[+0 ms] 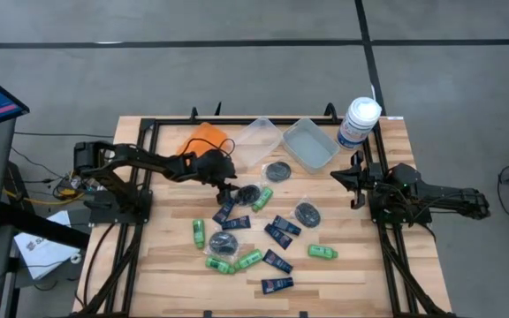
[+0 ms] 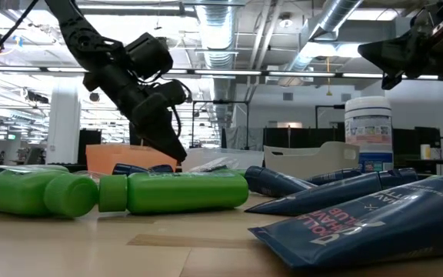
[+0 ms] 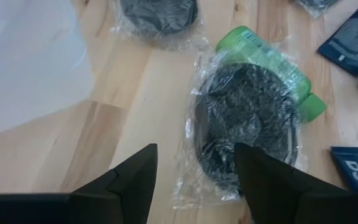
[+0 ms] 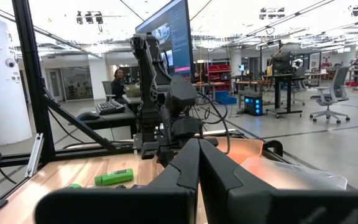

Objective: Pick & Place Travel size toiletries
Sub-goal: Put the hairbrush into the orange bin

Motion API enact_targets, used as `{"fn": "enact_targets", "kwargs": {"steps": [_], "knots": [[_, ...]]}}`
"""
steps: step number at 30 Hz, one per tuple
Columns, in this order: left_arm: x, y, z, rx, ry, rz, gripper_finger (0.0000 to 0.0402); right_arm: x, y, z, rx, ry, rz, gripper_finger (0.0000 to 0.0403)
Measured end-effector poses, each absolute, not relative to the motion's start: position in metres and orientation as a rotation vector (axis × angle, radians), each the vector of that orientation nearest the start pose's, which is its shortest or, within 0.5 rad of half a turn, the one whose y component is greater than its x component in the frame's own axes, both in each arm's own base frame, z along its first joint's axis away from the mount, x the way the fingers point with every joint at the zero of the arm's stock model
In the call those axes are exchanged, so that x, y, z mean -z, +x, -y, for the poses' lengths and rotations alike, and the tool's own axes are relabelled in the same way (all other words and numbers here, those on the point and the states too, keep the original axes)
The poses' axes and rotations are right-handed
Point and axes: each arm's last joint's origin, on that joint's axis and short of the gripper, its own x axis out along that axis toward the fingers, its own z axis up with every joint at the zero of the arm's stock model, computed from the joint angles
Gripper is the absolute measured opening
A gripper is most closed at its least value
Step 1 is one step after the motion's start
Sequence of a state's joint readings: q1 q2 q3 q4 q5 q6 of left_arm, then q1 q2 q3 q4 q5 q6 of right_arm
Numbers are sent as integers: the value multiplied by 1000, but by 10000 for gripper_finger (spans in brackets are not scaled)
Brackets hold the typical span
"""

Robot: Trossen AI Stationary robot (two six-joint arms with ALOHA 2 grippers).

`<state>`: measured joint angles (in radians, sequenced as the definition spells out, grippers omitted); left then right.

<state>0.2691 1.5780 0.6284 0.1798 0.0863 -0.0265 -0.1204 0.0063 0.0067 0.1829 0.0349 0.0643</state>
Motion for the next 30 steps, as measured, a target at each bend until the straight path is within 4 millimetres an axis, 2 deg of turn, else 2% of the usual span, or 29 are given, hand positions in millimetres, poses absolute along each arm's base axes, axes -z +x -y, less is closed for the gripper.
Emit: {"fn": "enact_targets", "kwargs": {"steps": [8,16,23,26,30], "knots": [[-127,276,-74,-189,-151,-728,209,-183,95,13,149,56,188,0],[-108,279,-74,-168,-171,-783,209,-183,95,13,165,81,191,0],[-102,283,-68,-118,-155,-788,207,-183,95,13,165,81,191,0],[-101,283,-67,-109,-152,-792,186,-183,95,13,166,81,191,0],[-101,283,-67,-106,-152,-794,132,-183,95,13,166,79,191,0]]}}
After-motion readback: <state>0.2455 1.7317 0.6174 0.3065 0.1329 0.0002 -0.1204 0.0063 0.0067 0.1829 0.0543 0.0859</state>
